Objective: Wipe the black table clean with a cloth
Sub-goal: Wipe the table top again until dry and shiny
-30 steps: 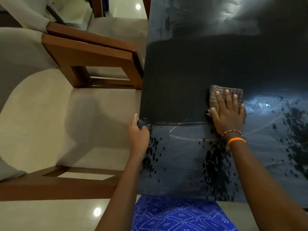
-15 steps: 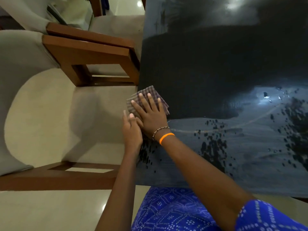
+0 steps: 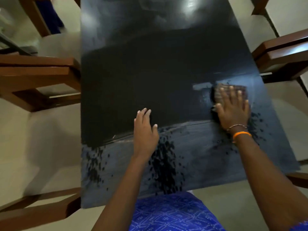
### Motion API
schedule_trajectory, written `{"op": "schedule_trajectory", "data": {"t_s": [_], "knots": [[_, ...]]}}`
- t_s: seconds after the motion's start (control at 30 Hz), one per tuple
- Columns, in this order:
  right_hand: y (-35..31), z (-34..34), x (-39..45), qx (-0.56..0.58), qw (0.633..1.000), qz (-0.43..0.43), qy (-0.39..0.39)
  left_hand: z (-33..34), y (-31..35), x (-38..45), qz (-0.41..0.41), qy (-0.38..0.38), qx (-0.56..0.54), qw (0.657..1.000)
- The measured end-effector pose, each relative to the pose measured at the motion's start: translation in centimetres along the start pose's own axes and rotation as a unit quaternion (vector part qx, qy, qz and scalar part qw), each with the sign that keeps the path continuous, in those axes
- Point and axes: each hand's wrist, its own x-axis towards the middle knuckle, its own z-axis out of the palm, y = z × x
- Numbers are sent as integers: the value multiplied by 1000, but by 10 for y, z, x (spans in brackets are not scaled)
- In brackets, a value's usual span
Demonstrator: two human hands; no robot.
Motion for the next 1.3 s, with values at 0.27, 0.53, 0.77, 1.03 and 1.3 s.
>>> {"op": "schedule_trajectory", "data": {"t_s": [0.27, 0.53, 0.77, 1.03, 1.3], "knots": [[8, -3, 15, 45, 986, 158, 31, 29, 20, -2, -15, -69, 46, 996], [-140, 18, 1, 45, 984, -165, -55, 38, 37, -3, -52, -36, 81, 995], [-90, 9, 49, 14, 955, -290, -57, 69, 70, -7, -43, -22, 128, 991], [77, -17, 123, 39, 997, -64, -5, 109, 112, -13, -8, -66, 113, 991], [104, -17, 90, 56, 997, -54, -3, 127, 125, -20, -6, -100, 143, 985]]}}
